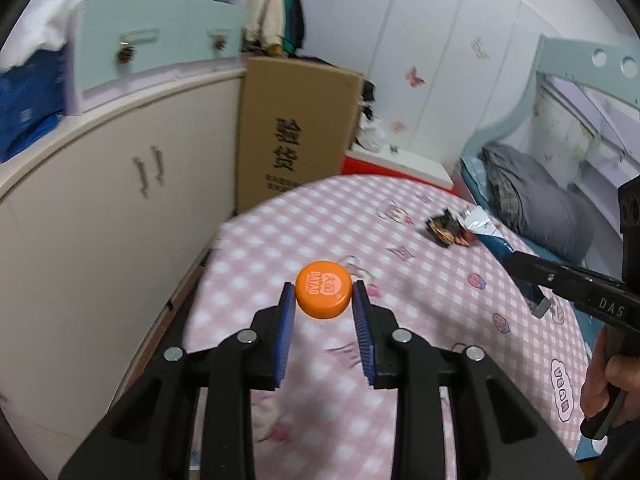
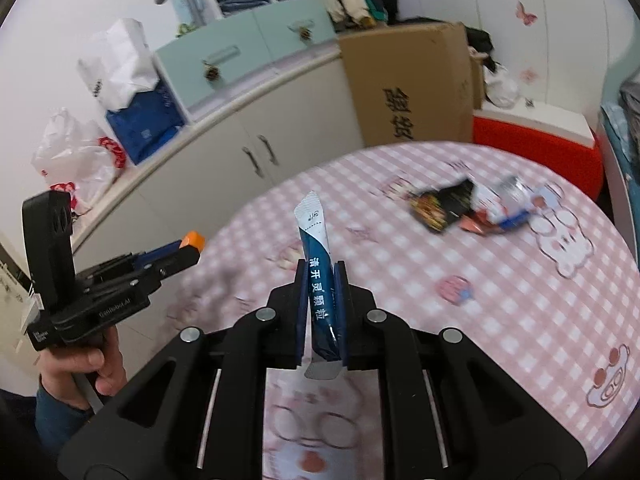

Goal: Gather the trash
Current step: 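Carry cap and sachet over the wastebasket and open both tools to drop them, then move both tools back to the remaining wrappers on the table, then grasp the black snack wrapper with the left tool while the right tool grasps the white dropper bottle, then carry wrapper and dropper bottle toward the wastebasket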

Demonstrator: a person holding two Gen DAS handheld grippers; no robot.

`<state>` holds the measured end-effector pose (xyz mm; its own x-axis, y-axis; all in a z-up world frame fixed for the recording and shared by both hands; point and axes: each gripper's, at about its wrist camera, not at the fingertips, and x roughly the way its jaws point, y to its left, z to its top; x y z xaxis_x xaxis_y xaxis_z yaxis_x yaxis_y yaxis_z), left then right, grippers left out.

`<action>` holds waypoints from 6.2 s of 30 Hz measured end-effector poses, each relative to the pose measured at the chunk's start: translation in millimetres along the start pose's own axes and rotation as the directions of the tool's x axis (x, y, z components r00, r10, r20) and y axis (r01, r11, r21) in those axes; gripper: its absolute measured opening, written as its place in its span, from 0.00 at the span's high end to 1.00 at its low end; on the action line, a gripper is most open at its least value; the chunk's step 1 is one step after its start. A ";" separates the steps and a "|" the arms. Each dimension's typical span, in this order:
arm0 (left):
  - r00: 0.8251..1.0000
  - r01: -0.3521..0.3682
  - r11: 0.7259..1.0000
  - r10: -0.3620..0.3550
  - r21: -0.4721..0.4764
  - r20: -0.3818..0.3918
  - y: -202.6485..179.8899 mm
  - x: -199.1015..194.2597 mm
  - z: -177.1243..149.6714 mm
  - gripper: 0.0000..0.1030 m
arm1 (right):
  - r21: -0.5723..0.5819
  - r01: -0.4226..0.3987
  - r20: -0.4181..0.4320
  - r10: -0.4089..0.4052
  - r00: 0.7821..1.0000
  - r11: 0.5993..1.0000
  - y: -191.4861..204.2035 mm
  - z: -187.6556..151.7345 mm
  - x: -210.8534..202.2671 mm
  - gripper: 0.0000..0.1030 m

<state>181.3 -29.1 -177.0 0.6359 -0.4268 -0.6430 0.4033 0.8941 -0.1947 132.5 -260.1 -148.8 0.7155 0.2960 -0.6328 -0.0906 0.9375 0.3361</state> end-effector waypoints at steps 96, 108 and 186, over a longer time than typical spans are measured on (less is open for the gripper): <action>0.928 -0.372 0.899 0.369 -0.232 -0.058 176.0 -107.5 -58.7 0.10 | -0.186 -0.167 -0.136 0.143 0.980 0.968 240.3 7.9 117.1 0.06; 0.968 -0.234 0.965 0.243 -0.119 0.069 58.7 -88.8 -4.9 0.10 | -0.047 -0.095 0.119 0.100 0.988 0.994 127.9 32.5 1.4 0.06; 0.995 0.101 0.995 -0.101 0.013 -0.022 -29.2 23.6 4.4 0.72 | 0.114 0.038 0.036 -0.043 0.998 0.993 -30.8 20.7 0.5 0.75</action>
<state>187.4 -65.8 -183.2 0.5775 -0.5118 -0.6360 0.4739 0.8446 -0.2493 150.0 -292.6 -145.0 0.7429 0.2491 -0.6213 0.0163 0.9212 0.3888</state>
